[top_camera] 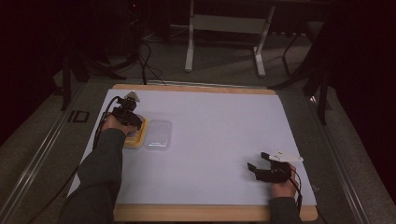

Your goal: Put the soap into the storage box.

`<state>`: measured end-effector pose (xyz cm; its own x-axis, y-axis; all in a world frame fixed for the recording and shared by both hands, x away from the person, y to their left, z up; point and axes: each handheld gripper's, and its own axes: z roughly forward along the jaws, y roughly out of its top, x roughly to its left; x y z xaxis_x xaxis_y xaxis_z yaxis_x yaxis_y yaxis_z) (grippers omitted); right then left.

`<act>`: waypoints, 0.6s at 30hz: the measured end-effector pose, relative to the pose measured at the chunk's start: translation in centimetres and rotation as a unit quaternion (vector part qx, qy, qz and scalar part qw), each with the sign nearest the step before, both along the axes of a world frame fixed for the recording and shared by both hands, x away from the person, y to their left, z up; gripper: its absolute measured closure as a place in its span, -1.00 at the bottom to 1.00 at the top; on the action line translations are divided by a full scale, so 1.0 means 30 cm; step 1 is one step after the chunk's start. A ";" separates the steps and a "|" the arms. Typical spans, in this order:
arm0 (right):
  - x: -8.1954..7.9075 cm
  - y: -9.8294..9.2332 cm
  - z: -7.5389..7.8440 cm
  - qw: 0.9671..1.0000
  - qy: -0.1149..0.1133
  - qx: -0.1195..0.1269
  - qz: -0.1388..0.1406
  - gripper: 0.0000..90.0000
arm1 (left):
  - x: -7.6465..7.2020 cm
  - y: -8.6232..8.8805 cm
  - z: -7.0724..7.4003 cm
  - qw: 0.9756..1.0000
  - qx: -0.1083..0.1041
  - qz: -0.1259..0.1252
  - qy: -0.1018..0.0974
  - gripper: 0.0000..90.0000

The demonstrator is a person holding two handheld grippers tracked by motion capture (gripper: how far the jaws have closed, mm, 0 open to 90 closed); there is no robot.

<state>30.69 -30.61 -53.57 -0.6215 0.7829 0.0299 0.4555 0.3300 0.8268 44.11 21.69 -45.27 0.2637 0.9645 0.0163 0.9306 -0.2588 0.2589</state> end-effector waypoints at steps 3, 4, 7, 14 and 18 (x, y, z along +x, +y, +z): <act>0.000 0.000 0.000 1.000 0.000 0.000 0.000 -0.52 | 0.007 0.004 -0.012 1.000 0.009 0.004 0.004 0.11; 0.000 0.000 0.000 1.000 0.000 0.000 0.000 -0.53 | 0.008 0.004 -0.015 1.000 0.010 0.003 0.006 0.11; 0.000 0.000 0.000 1.000 0.000 0.000 0.000 -0.53 | 0.013 0.004 -0.026 1.000 0.013 0.004 0.011 0.11; 0.000 0.000 0.000 1.000 0.000 0.000 0.000 -0.53 | 0.021 0.004 -0.039 1.000 0.016 0.008 0.015 0.11; 0.000 0.000 0.000 1.000 0.000 0.000 0.000 -0.53 | 0.021 0.005 -0.055 1.000 0.017 0.012 0.018 0.11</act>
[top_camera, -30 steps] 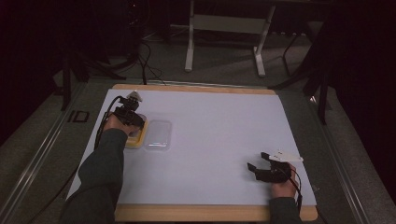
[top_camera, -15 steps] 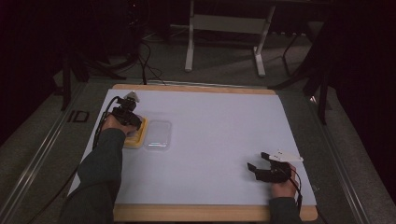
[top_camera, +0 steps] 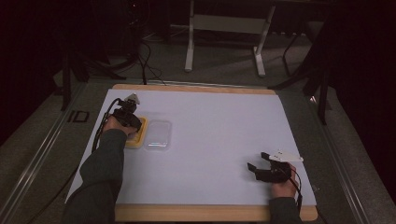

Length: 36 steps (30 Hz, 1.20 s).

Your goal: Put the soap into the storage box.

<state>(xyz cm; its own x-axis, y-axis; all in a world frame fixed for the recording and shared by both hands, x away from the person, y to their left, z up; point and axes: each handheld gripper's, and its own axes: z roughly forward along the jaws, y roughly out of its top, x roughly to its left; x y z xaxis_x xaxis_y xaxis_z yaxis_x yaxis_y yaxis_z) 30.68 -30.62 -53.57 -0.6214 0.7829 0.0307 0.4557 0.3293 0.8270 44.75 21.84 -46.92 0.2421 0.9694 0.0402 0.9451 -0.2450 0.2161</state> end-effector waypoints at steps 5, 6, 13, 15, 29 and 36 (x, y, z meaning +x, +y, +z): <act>0.000 0.000 0.000 1.000 0.000 0.000 0.000 -0.53 | -0.002 0.004 -0.019 1.000 -0.008 0.007 0.000 0.10; 0.000 0.000 0.000 1.000 0.000 0.000 0.000 -0.53 | -0.003 0.005 -0.024 1.000 -0.011 0.008 0.001 0.10; 0.000 0.001 0.000 1.000 0.000 -0.001 0.000 -0.53 | -0.004 0.007 -0.046 1.000 0.000 0.005 0.011 0.10; 0.000 0.001 0.000 1.000 -0.001 -0.001 0.000 -0.53 | -0.004 0.007 -0.049 1.000 0.000 0.007 0.011 0.10; 0.000 0.001 0.000 1.000 0.000 -0.001 0.001 -0.53 | -0.001 0.012 -0.070 1.000 0.000 0.004 0.013 0.06; 0.000 0.001 0.000 1.000 0.001 -0.001 0.001 -0.53 | -0.012 0.027 -0.038 1.000 -0.009 -0.003 -0.007 -0.10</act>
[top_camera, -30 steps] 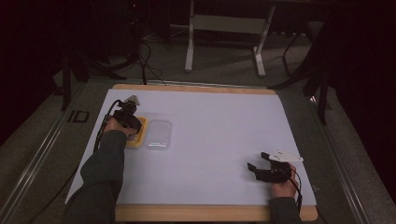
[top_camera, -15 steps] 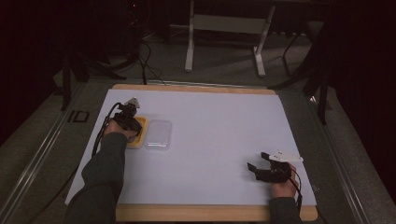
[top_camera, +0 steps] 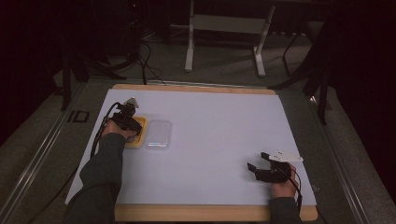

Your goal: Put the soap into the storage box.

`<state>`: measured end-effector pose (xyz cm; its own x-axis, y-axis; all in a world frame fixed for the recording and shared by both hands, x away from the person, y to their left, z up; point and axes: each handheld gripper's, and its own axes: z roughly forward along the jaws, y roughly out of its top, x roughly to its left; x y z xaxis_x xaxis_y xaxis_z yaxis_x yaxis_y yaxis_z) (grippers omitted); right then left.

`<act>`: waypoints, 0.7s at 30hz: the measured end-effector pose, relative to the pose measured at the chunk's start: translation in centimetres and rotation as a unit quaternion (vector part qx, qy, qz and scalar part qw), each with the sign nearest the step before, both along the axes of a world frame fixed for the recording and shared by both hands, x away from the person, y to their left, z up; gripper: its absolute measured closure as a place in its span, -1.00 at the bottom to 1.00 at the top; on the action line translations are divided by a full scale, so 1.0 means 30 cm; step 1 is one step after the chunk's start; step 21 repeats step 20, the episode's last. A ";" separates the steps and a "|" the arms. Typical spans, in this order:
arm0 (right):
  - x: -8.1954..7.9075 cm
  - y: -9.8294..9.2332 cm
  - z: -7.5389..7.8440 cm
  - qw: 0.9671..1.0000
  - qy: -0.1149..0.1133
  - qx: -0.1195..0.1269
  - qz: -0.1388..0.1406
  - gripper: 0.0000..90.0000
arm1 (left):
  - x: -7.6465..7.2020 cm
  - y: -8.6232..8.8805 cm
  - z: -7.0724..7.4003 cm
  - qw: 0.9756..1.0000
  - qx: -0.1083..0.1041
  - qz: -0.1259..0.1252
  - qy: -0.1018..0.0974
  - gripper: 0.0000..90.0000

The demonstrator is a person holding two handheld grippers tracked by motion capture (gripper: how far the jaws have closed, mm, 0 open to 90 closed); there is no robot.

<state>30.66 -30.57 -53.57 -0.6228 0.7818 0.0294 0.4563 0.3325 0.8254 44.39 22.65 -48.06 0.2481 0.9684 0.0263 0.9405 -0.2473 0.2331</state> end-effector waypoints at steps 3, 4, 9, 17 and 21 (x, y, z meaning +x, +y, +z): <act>0.000 0.000 0.000 1.000 0.000 0.000 0.000 -0.53 | -0.012 0.005 0.023 1.000 -0.002 0.002 -0.016 -0.13; 0.000 0.000 0.000 1.000 0.000 0.000 0.000 -0.53 | -0.015 0.007 0.029 1.000 -0.004 -0.001 -0.019 -0.14; 0.000 0.001 0.000 1.000 -0.001 -0.001 0.000 -0.53 | -0.035 0.002 0.062 0.999 -0.010 -0.013 -0.048 -0.14; 0.001 0.002 0.000 1.000 0.001 -0.001 0.000 -0.53 | -0.086 -0.032 0.104 0.994 -0.030 -0.057 -0.092 -0.14; 0.002 0.002 -0.001 1.000 0.002 -0.003 0.000 -0.53 | -0.105 -0.061 0.125 0.991 -0.020 -0.075 -0.106 -0.14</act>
